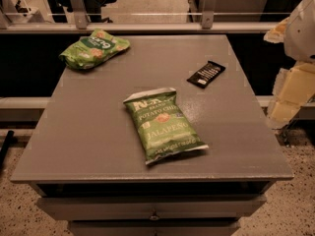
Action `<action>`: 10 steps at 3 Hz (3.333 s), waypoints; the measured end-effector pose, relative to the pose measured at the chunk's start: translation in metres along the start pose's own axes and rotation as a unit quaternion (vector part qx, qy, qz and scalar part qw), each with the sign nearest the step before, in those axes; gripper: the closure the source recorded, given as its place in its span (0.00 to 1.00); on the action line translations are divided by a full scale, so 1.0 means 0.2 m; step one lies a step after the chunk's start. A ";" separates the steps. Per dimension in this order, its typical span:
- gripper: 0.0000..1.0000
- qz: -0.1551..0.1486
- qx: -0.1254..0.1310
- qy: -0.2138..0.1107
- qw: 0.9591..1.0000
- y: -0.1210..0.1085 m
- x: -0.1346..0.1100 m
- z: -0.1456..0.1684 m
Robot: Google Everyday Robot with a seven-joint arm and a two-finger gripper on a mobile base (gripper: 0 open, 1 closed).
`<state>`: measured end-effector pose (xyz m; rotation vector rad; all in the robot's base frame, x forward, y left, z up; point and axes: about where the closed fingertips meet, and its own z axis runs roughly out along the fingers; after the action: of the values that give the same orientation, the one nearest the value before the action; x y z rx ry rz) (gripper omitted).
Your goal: Move green rice chip bag near green jalapeno chip bag
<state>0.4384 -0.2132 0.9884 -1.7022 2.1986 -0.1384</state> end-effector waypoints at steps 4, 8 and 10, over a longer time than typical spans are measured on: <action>0.00 0.000 0.009 -0.157 0.988 -0.33 -0.72 0.24; 0.00 0.049 -0.019 -0.320 0.946 -0.55 -1.56 0.71; 0.00 0.070 0.004 -0.362 0.929 -0.63 -2.06 1.02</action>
Offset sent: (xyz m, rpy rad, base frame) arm 0.0764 0.0689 -0.0033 0.1746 -0.0747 0.0478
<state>0.7103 0.1740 0.9247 -1.2885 1.7283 0.4500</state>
